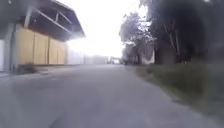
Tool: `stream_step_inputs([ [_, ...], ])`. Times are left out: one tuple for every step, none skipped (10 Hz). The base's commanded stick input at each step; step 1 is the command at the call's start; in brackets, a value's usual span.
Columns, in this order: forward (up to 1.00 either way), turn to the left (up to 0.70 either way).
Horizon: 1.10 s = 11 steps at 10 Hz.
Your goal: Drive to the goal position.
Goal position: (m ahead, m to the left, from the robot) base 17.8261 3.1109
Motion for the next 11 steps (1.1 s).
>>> stream_step_inputs([
  [1.0, 0.0],
  [1.0, 0.0],
  [1.0, 0.0],
  [1.0, 0.0],
  [1.0, 0.0],
  [1.0, 0.0],
  [1.0, 0.0],
  [1.0, 0.0],
  [1.0, 0.0],
  [1.0, 0.0],
  [1.0, 0.0],
])
